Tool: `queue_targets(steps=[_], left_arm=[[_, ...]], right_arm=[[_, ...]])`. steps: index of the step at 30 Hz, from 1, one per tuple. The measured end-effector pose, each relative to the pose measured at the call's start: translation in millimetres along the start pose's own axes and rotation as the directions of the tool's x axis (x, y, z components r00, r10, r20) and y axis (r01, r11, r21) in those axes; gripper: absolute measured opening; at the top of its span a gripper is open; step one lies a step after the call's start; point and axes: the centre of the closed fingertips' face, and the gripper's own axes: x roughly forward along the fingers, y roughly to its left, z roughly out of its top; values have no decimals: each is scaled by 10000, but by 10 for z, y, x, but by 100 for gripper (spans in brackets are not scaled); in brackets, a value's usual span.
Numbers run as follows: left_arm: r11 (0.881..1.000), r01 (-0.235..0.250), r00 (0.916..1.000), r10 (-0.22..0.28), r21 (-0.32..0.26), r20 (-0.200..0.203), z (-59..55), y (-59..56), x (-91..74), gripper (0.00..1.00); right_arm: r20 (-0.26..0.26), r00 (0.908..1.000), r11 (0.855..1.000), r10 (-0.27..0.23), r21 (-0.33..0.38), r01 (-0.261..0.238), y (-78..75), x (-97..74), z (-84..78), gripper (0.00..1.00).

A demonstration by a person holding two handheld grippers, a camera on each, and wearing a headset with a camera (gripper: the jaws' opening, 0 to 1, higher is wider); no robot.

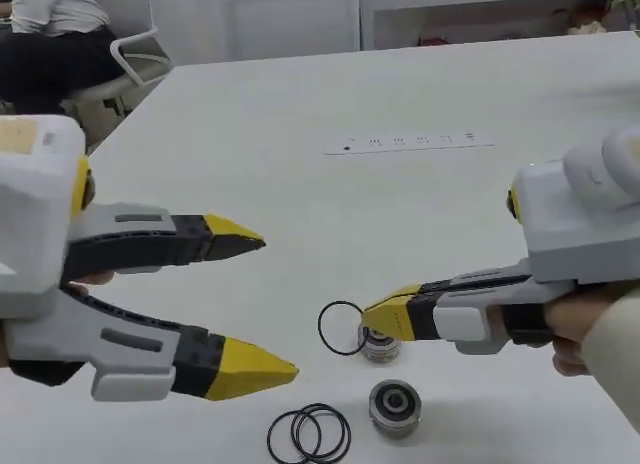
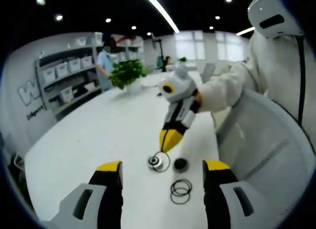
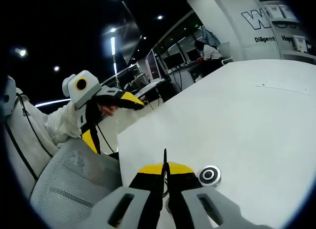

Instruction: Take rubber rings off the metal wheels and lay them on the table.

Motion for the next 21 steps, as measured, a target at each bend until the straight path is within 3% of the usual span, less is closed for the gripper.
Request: queue_targets(steps=[7, 21], left_arm=[[9985, -454, 9990, 455, -315, 46, -87, -7, -224, 73], [9868, -1085, 9939, 1099, -1199, 47, -435, -134, -573, 79]], right_arm=[[-210, 9993, 9995, 296, -49, -297, 109, 31, -2, 0], [-892, 9925, 9964, 830, -110, -843, 293, 135, -138, 0]])
